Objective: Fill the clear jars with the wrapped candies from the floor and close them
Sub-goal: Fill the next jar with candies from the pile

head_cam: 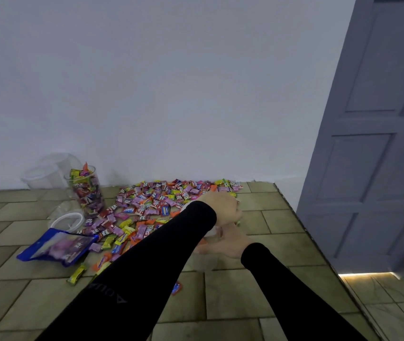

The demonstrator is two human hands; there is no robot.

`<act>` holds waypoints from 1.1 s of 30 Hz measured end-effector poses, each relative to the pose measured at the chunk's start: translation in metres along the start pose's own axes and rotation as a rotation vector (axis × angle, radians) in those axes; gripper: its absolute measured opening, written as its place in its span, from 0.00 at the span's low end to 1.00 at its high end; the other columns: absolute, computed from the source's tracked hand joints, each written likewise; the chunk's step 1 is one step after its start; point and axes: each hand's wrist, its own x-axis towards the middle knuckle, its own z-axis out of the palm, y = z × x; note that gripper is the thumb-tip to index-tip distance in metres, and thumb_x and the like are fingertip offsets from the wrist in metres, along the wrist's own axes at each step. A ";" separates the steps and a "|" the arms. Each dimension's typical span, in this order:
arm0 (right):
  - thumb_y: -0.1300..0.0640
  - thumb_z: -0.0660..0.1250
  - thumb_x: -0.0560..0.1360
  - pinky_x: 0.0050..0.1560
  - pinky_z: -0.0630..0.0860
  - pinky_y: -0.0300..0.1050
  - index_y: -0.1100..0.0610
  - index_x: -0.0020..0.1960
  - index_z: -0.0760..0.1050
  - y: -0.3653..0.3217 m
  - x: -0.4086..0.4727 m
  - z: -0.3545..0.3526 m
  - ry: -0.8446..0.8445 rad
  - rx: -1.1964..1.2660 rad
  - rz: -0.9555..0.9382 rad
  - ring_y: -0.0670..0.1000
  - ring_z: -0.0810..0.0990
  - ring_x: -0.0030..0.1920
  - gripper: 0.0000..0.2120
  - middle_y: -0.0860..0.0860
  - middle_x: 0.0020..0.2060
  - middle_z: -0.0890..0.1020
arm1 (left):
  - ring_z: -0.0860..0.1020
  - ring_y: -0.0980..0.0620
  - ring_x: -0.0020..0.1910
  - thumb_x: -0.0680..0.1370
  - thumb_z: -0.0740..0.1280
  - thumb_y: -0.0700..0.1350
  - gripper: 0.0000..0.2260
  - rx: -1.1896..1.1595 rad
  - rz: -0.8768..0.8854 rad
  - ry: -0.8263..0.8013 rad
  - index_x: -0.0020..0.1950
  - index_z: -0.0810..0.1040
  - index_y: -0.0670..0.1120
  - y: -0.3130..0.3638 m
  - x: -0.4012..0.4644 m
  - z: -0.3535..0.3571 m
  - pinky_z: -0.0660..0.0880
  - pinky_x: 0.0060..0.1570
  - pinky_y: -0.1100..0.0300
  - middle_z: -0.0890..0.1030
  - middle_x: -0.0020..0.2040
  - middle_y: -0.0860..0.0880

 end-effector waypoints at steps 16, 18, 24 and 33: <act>0.55 0.82 0.60 0.46 0.69 0.21 0.50 0.67 0.69 0.006 0.005 -0.002 -0.047 0.128 -0.045 0.29 0.75 0.51 0.39 0.37 0.54 0.79 | 0.74 0.43 0.37 0.81 0.53 0.54 0.24 -0.460 -0.442 0.241 0.34 0.73 0.41 -0.063 -0.013 0.022 0.70 0.42 0.54 0.76 0.38 0.37; 0.54 0.83 0.60 0.45 0.69 0.21 0.51 0.68 0.69 0.006 0.006 -0.002 -0.055 0.122 -0.036 0.30 0.75 0.51 0.40 0.38 0.54 0.79 | 0.78 0.38 0.50 0.82 0.52 0.54 0.26 -0.515 -0.464 0.218 0.47 0.79 0.34 -0.061 -0.014 0.024 0.72 0.55 0.51 0.78 0.55 0.33; 0.60 0.80 0.64 0.45 0.68 0.19 0.52 0.69 0.65 0.006 0.004 -0.002 -0.071 0.154 -0.055 0.30 0.74 0.55 0.39 0.37 0.55 0.76 | 0.72 0.44 0.54 0.83 0.52 0.48 0.17 -0.642 -0.453 0.054 0.42 0.75 0.45 -0.061 -0.014 0.018 0.69 0.47 0.57 0.77 0.46 0.47; 0.64 0.79 0.65 0.42 0.68 0.19 0.51 0.69 0.61 0.005 -0.002 0.000 -0.043 0.203 -0.086 0.31 0.74 0.52 0.40 0.37 0.54 0.72 | 0.65 0.51 0.30 0.80 0.61 0.49 0.18 -0.798 -0.440 0.487 0.31 0.63 0.47 -0.061 -0.024 0.023 0.61 0.31 0.57 0.66 0.29 0.51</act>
